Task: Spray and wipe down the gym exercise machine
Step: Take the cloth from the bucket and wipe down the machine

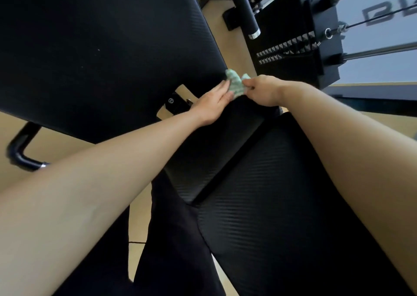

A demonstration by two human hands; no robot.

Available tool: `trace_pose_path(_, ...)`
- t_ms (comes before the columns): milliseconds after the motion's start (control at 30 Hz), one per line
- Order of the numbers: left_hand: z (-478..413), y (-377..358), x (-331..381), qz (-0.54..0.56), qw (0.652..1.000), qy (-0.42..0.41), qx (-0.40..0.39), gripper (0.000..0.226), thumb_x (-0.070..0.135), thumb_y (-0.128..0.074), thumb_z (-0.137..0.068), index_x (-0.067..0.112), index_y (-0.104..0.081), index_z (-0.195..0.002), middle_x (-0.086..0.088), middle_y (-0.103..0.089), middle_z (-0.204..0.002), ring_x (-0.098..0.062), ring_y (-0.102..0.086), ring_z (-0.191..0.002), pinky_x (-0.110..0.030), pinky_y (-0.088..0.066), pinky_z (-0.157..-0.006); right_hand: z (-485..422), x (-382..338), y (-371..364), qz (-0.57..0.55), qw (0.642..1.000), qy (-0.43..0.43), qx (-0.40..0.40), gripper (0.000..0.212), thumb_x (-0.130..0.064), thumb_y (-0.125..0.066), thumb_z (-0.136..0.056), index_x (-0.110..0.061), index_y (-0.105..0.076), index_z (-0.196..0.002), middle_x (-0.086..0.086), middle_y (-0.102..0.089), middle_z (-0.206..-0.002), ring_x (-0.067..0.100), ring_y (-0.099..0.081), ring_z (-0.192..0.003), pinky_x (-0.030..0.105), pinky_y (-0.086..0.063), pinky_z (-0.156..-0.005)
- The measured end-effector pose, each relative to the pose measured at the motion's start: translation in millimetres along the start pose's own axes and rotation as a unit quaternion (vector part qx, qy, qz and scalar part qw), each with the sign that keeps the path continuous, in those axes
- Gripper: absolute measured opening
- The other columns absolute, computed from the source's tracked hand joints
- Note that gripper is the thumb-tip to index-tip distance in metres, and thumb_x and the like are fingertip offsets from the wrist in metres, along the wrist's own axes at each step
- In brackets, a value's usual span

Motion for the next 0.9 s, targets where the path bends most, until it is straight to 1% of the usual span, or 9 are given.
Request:
trace_pose_path(100, 29.6, 1.9, -34.7, 0.001, 0.999, 0.004, 0.032, 0.054, 0.042, -0.038, -0.110, 0.019, -0.035, -0.159, -0.002, -0.035, -0.166, -0.022, -0.032, -0.153, -0.041, -0.026, -0.126, -13.6, -13.8, -10.1, 0.084, 0.996, 0.035, -0.001, 0.056, -0.024, -0.037, -0.109, -0.032, -0.023, -0.162, 0.013, -0.028, -0.165, 0.036, -0.032, -0.149, 0.047, -0.028, -0.122)
trace_pose_path(233, 72.9, -1.7, -62.7, 0.019, 0.998, 0.013, 0.065, 0.047, 0.035, -0.044, -0.109, 0.016, -0.051, -0.151, -0.004, -0.052, -0.154, -0.022, -0.046, -0.143, -0.044, -0.037, -0.119, -22.5, -42.1, -26.0, 0.235, 0.969, 0.073, -0.004, 0.054, -0.035, -0.032, -0.106, -0.035, -0.028, -0.160, 0.000, -0.022, -0.168, 0.033, -0.019, -0.154, 0.058, -0.017, -0.122)
trace_pose_path(333, 103.1, 2.3, -77.4, 0.014, 0.995, 0.035, 0.090, 0.038, 0.030, -0.047, -0.109, 0.016, -0.061, -0.142, -0.003, -0.061, -0.142, -0.022, -0.055, -0.131, -0.043, -0.044, -0.110, -24.3, -67.9, -45.3, 0.275, 0.956, 0.097, -0.023, 0.053, -0.037, -0.026, -0.107, -0.030, -0.031, -0.159, -0.001, -0.024, -0.169, 0.034, -0.013, -0.156, 0.061, -0.007, -0.123)
trace_pose_path(533, 163.2, 13.3, -111.4, -0.046, 0.987, 0.112, 0.102, 0.029, 0.033, -0.055, -0.105, 0.020, -0.073, -0.124, 0.003, -0.067, -0.113, -0.018, -0.062, -0.105, -0.037, -0.049, -0.085, -21.8, -111.4, -93.5, 0.294, 0.942, 0.150, -0.052, 0.047, -0.036, -0.029, -0.106, -0.036, -0.046, -0.149, 0.003, -0.040, -0.159, 0.033, -0.025, -0.152, 0.059, -0.004, -0.124)
trace_pose_path(600, 179.3, 18.2, -121.6, -0.033, 0.982, 0.150, 0.106, 0.029, 0.038, -0.057, -0.103, 0.019, -0.079, -0.103, 0.001, -0.070, -0.098, -0.019, -0.065, -0.092, -0.037, -0.050, -0.079, -18.6, -124.8, -108.4, 0.301, 0.939, 0.160, -0.051, 0.048, -0.036, -0.030, -0.105, -0.035, -0.047, -0.150, 0.004, -0.043, -0.156, 0.034, -0.030, -0.149, 0.059, -0.007, -0.124)
trace_pose_path(667, 191.9, 22.5, -127.2, 0.011, 0.975, 0.178, 0.133, 0.038, 0.041, -0.054, -0.104, 0.017, -0.074, -0.082, -0.006, -0.070, -0.085, -0.020, -0.063, -0.080, -0.042, -0.051, -0.079, -14.6, -135.8, -121.4, 0.303, 0.937, 0.168, -0.051, 0.050, -0.033, -0.031, -0.104, -0.034, -0.044, -0.152, 0.005, -0.044, -0.154, 0.034, -0.032, -0.147, 0.058, -0.010, -0.124)
trace_pose_path(700, 196.2, 23.6, -129.7, 0.042, 0.969, 0.184, 0.157, 0.034, 0.039, -0.052, -0.104, 0.019, -0.074, -0.088, -0.006, -0.072, -0.088, -0.018, -0.063, -0.083, -0.042, -0.053, -0.084, -12.6, -139.8, -126.8, 0.304, 0.936, 0.171, -0.052, 0.050, -0.032, -0.032, -0.104, -0.033, -0.044, -0.152, 0.005, -0.045, -0.153, 0.033, -0.033, -0.146, 0.058, -0.012, -0.124)
trace_pose_path(800, 194.0, 23.6, -129.2, 0.097, 0.961, 0.167, 0.199, 0.033, 0.031, -0.049, -0.104, 0.023, -0.070, -0.128, 0.002, -0.075, -0.113, -0.015, -0.068, -0.107, -0.040, -0.054, -0.100, -7.6, -145.7, -138.1, 0.309, 0.933, 0.180, -0.047, 0.048, -0.031, -0.032, -0.105, -0.034, -0.044, -0.152, 0.003, -0.042, -0.157, 0.033, -0.033, -0.147, 0.058, -0.013, -0.123)
trace_pose_path(900, 173.3, 16.6, -116.4, 0.155, 0.967, 0.143, 0.144, 0.037, 0.020, -0.049, -0.106, 0.020, -0.064, -0.139, 0.002, -0.066, -0.137, -0.012, -0.059, -0.128, -0.034, -0.046, -0.112, -2.8, -145.1, -145.6, 0.309, 0.930, 0.196, -0.033, 0.049, -0.032, -0.031, -0.105, -0.034, -0.040, -0.154, 0.001, -0.039, -0.160, 0.030, -0.031, -0.149, 0.057, -0.013, -0.124)
Point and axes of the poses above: each hand's wrist, its own z-axis away from the middle knuckle, its own y-axis out of the back of the hand, x = y × z, the point moved 3 cm from there along -z, towards the middle knuckle
